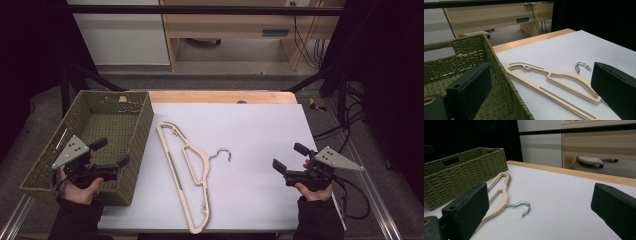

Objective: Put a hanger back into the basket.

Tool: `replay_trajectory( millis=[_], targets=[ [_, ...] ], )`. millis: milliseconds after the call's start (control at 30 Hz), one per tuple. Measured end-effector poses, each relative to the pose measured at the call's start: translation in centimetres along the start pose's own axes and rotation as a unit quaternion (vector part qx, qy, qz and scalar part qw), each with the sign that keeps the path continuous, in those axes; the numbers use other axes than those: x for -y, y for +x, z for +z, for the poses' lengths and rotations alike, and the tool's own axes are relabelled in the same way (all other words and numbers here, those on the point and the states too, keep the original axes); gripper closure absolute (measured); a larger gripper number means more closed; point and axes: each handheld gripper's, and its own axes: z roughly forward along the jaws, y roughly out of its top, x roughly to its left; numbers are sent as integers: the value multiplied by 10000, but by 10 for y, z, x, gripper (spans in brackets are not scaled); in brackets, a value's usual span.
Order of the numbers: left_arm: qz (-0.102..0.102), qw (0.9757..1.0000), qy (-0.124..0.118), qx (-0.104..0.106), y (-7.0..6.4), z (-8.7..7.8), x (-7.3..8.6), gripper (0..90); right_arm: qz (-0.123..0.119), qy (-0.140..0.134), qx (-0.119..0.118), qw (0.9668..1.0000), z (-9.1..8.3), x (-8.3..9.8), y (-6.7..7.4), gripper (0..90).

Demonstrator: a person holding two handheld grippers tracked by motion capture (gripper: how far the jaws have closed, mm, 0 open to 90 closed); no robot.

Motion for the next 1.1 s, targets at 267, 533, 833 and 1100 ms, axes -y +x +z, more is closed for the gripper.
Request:
replay_trajectory(
  millis=[267, 533, 833, 1100],
  targets=[
    [-17, 9999, 6, 120, -9, 5, -5, 46, -63, 110, -81, 9999, 5, 1, 3, 22],
    [81, 9995, 119, 268, -26, 17, -10, 54, -66, 160, -125, 9998, 8, 2, 5, 23],
    [204, 9983, 220, 500, -46, 36, -17, 58, -71, 181, -188, 9996, 10, 2, 7, 24],
    [352, 9966, 381, 642, -63, 58, -23, 57, -70, 205, -190, 9996, 12, 3, 8, 24]
  ],
)
